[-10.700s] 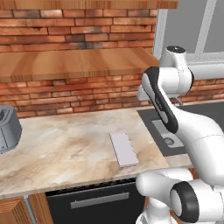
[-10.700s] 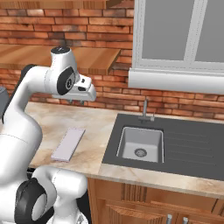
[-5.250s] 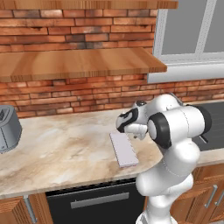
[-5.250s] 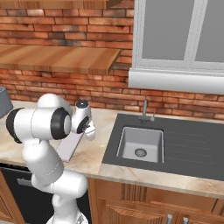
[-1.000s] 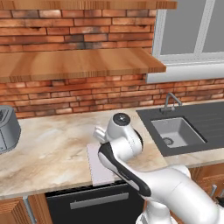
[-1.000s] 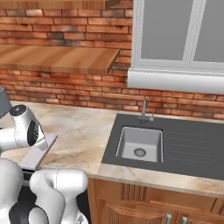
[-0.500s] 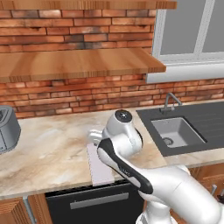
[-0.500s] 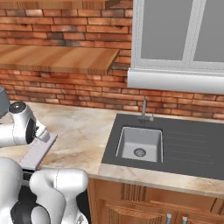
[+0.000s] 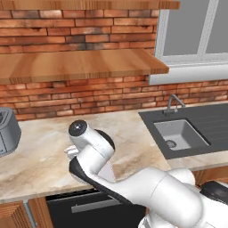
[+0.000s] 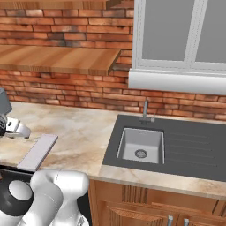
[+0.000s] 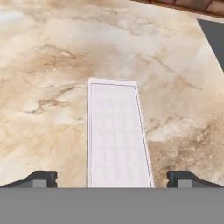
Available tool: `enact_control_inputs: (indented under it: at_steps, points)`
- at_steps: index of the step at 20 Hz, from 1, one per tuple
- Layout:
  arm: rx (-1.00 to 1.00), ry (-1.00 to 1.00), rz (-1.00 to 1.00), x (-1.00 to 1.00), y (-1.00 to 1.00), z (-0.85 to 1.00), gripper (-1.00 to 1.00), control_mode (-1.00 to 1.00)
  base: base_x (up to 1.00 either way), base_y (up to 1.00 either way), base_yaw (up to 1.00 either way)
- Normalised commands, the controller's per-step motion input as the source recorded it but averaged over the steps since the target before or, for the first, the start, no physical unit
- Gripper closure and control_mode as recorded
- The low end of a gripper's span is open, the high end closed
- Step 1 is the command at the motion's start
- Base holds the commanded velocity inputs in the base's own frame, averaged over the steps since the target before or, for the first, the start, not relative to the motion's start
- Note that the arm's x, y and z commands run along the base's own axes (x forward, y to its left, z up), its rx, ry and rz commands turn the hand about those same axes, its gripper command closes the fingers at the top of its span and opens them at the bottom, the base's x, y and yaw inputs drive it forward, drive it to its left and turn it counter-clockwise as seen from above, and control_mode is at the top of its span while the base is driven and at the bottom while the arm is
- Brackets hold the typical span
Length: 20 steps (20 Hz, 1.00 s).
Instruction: The ice cube tray has been filled with water. Take the tray and place it in the freezer to make ice. Close the freezer door after placing the tray.
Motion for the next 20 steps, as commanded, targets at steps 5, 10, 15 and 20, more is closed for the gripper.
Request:
enact_control_inputs:
  at_steps: [5, 10, 15, 20]
  points:
    - [-0.26, -0.15, 0.00, -0.61, 0.12, 0.00, -1.00, -1.00, 0.00, 0.00, 0.00]
    - [-0.22, -0.11, 0.00, -0.63, 0.16, 0.00, -1.00, -1.00, 0.00, 0.00, 0.00]
    - [-0.19, -0.07, 0.01, -0.60, 0.04, -0.03, -1.00, -1.00, 0.00, 0.00, 0.00]
    - [-0.12, 0.05, 0.00, -0.10, -0.01, -0.18, -1.00, -1.00, 0.00, 0.00, 0.00]
